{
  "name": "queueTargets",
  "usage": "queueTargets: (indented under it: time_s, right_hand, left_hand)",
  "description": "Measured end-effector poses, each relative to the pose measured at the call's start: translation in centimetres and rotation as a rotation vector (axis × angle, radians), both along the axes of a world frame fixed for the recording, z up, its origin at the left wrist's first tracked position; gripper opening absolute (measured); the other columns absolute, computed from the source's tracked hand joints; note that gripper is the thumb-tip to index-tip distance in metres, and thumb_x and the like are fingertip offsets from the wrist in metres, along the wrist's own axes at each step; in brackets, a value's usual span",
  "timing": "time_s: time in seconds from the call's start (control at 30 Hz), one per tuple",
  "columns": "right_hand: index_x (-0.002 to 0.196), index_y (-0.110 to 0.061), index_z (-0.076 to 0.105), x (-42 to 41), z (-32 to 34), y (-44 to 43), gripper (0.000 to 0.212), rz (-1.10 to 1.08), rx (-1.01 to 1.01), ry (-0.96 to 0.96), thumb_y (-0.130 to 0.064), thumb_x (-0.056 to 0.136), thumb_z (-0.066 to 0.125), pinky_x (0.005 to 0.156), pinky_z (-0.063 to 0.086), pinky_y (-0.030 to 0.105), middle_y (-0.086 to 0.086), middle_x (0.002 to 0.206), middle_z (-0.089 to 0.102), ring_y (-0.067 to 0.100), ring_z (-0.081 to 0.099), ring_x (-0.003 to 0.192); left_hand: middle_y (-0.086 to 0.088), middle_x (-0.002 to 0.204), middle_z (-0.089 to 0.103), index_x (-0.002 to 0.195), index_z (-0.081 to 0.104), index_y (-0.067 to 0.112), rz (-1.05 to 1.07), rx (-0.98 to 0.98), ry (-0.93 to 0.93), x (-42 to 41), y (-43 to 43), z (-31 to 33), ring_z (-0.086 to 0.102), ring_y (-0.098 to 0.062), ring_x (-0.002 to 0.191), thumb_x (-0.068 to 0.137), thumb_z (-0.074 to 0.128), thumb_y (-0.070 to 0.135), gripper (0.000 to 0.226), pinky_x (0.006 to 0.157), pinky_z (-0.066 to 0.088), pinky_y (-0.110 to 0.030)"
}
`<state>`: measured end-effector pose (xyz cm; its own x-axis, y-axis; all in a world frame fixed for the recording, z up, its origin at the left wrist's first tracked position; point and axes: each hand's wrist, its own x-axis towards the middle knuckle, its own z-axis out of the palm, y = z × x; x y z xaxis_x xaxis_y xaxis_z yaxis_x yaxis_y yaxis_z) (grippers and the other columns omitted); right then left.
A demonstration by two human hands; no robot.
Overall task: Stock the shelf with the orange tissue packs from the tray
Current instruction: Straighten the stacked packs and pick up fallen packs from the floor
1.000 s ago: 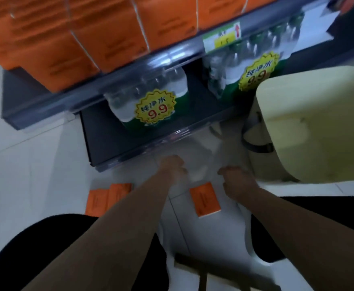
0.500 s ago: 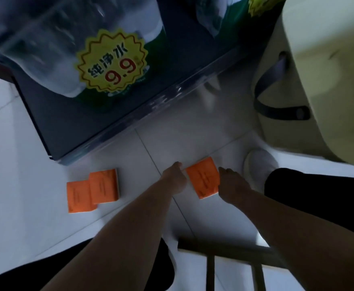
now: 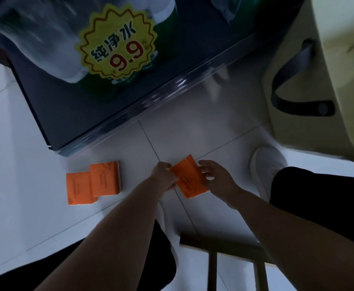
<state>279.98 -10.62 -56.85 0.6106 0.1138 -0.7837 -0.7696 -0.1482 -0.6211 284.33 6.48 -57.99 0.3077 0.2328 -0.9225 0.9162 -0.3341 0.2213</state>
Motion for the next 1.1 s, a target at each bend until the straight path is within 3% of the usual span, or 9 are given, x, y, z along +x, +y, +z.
queueTargets:
  time_s: [0.07,0.13,0.3,0.4,0.5,0.63,0.73,0.87,1.1]
  right_hand:
    - [0.128,-0.025,0.052,0.4,0.4,0.4,0.058,0.104,-0.055,-0.047,0.005,0.079,0.062,0.089,0.051,0.029,-0.006,0.116,0.054,0.013,0.054,0.103]
    - [0.13,-0.025,0.05,0.8,1.1,0.9,0.063,0.147,-0.101,-0.082,0.001,0.076,0.069,0.089,0.051,0.036,-0.004,0.117,0.052,0.017,0.055,0.106]
    - [0.123,-0.016,0.06,1.8,1.4,2.2,0.053,0.405,-0.337,-0.242,-0.024,0.072,0.072,0.076,0.039,0.022,0.009,0.115,0.058,0.02,0.057,0.097]
    - [0.122,-0.024,0.056,2.5,2.1,4.3,0.05,0.567,-0.415,-0.356,-0.025,0.074,0.069,0.079,0.045,0.031,0.01,0.113,0.06,0.028,0.058,0.102]
    - [0.126,-0.027,0.052,3.2,2.7,7.0,0.05,0.663,-0.519,-0.51,-0.027,0.079,0.067,0.086,0.047,0.037,0.006,0.116,0.061,0.028,0.057,0.104]
    - [0.127,-0.025,0.049,3.9,2.8,9.4,0.046,0.734,-0.593,-0.585,-0.028,0.083,0.063,0.087,0.046,0.041,0.001,0.119,0.059,0.024,0.054,0.105]
    - [0.125,-0.025,0.049,4.8,2.6,9.5,0.043,0.752,-0.587,-0.609,-0.027,0.084,0.061,0.086,0.044,0.039,0.0,0.118,0.059,0.023,0.053,0.104]
    - [0.126,-0.025,0.05,6.2,2.1,8.3,0.044,0.744,-0.596,-0.591,-0.026,0.084,0.061,0.085,0.043,0.038,0.002,0.118,0.059,0.024,0.053,0.104]
    - [0.127,-0.025,0.05,6.6,0.9,5.7,0.045,0.77,-0.697,-0.486,-0.024,0.083,0.061,0.084,0.041,0.036,0.003,0.118,0.059,0.026,0.054,0.105]
  left_hand:
    - [-0.022,0.119,0.059,0.128,0.047,0.01,0.053,-0.027,-0.004,0.3,0.4,0.3,0.064,-0.029,0.096,0.082,0.071,0.002,0.052,0.078,0.057,-0.038]
    - [-0.022,0.116,0.06,0.128,0.048,0.005,0.056,-0.05,-0.014,0.3,0.8,0.7,0.064,-0.028,0.093,0.083,0.072,0.006,0.051,0.077,0.058,-0.037]
    - [-0.02,0.102,0.062,0.114,0.055,0.008,-0.001,0.043,-0.024,-0.1,3.1,3.0,0.061,-0.025,0.077,0.089,0.063,0.008,0.025,0.072,0.052,-0.036]
    - [-0.02,0.115,0.063,0.12,0.057,-0.001,-0.117,0.262,-0.079,-0.9,6.8,3.5,0.063,-0.035,0.106,0.089,0.058,0.015,0.034,0.088,0.052,-0.038]
    - [-0.021,0.12,0.062,0.117,0.058,-0.003,-0.043,0.514,-0.143,-2.3,10.7,3.8,0.058,-0.036,0.115,0.086,0.056,0.012,0.035,0.093,0.045,-0.036]
    - [-0.019,0.138,0.049,0.137,0.043,0.005,-0.034,0.617,-0.135,-3.0,14.4,2.8,0.047,-0.035,0.128,0.084,0.052,0.012,0.054,0.107,0.037,-0.038]
    - [-0.015,0.148,0.036,0.147,0.029,0.013,-0.077,0.638,-0.073,-2.3,16.4,1.5,0.037,-0.035,0.135,0.084,0.051,0.013,0.067,0.112,0.03,-0.039]
    - [-0.012,0.149,0.036,0.142,0.038,0.019,-0.337,0.574,0.024,-1.2,15.6,0.1,0.03,-0.032,0.138,0.093,0.043,0.016,0.049,0.111,0.023,-0.036]
    - [-0.001,0.147,0.034,0.137,0.044,0.034,-0.598,0.477,-0.192,-1.2,9.9,-0.3,0.036,-0.036,0.124,0.089,0.044,0.017,0.051,0.096,0.038,-0.042]
